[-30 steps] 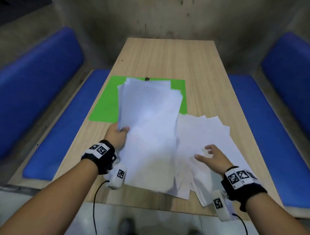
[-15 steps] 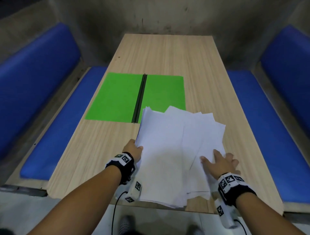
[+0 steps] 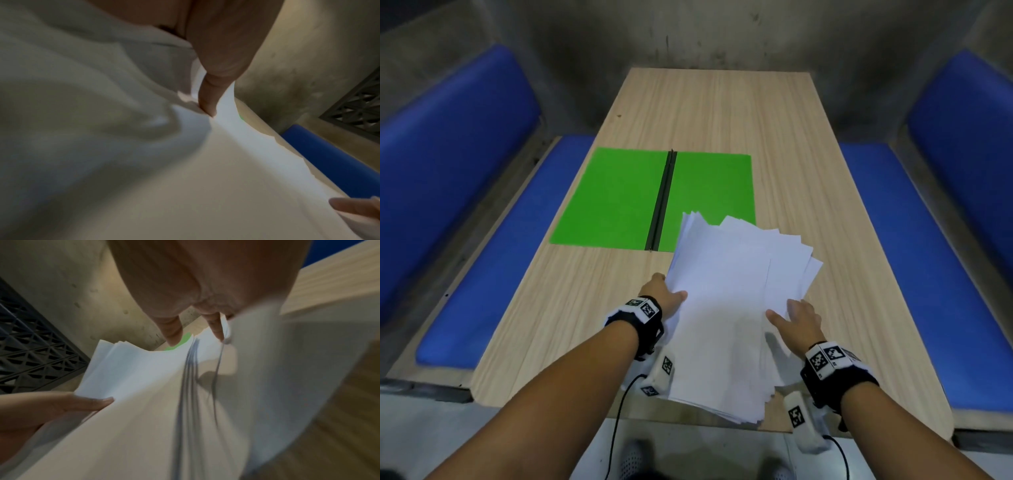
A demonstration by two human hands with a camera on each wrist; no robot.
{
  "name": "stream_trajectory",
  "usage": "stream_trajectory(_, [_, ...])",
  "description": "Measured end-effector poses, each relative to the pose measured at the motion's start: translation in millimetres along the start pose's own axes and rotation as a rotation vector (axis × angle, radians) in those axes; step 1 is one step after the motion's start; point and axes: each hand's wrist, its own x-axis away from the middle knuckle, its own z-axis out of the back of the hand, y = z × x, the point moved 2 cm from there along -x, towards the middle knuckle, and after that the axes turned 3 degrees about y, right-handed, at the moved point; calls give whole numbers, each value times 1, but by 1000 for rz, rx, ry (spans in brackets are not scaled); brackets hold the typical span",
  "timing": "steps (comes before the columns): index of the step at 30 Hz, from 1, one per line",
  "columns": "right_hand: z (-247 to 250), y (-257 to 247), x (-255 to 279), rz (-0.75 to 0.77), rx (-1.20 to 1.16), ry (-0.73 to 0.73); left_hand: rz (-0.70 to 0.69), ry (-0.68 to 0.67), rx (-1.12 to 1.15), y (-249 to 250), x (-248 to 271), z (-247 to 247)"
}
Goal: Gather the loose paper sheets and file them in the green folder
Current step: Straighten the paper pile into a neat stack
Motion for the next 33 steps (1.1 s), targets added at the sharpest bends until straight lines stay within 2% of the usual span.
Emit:
stream_trajectory(3, [-11, -11, 0, 31, -89, -18, -25, -52, -93, 8, -3, -15])
stream_trajectory(5, [-11, -15, 3, 39, -180, -12, -57, -42, -195, 13, -2, -20])
stream_trajectory(7, [-9, -13, 3, 23, -279, 44, -62, 16, -346, 13, -1, -17])
stream_trajectory(9, [-6, -12, 4, -31, -371, 153, -44, 33, -396, 8, -3, -15])
stream_trajectory(11, [-8, -14, 5, -92, -438, 200, -35, 11, -317, 4, -5, -15])
stream_trajectory(15, [-11, -23, 2, -164, -606, 187, 2, 2, 74, 7, -4, -17])
stream_trajectory(17, [-6, -21, -1, -242, -646, 179, 54, 7, 115, 4, -7, -16])
stream_trajectory(25, [9, -19, -9, -332, -610, 63, -42, 69, -187, -3, -11, 4])
stream_trajectory(27, [10, -21, -6, -323, -537, 45, -81, 59, -264, -2, -12, 9])
stream_trajectory(33, [-10, -17, -2, -258, -247, 51, -43, 17, -22, -15, -15, 7])
